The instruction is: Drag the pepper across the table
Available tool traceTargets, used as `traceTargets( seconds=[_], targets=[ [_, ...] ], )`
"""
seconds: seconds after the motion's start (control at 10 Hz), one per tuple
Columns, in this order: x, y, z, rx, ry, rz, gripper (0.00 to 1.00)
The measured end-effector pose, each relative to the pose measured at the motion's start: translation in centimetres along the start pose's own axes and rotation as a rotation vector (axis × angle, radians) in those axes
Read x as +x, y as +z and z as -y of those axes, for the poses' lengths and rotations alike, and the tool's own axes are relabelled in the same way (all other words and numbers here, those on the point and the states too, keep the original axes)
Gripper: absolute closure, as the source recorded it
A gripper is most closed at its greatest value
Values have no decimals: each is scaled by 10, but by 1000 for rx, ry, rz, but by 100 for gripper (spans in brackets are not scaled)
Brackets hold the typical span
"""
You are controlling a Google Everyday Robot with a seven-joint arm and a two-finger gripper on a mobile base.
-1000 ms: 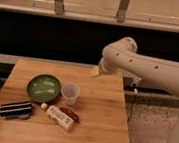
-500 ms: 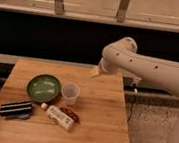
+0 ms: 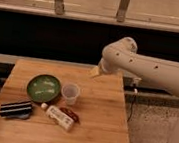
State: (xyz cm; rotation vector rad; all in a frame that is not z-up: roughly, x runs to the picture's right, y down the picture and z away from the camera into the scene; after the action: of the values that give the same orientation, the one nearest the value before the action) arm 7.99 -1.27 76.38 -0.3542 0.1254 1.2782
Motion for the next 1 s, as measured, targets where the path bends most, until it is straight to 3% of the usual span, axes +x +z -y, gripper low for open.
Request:
traceTargets(
  seconds=[0.5, 0.8, 1.0],
  targets=[
    [-4, -4, 0, 0, -5, -4, 24],
    [-4, -9, -22, 14, -113, -61, 24],
    [9, -7, -21, 28, -125, -87, 24]
  ],
)
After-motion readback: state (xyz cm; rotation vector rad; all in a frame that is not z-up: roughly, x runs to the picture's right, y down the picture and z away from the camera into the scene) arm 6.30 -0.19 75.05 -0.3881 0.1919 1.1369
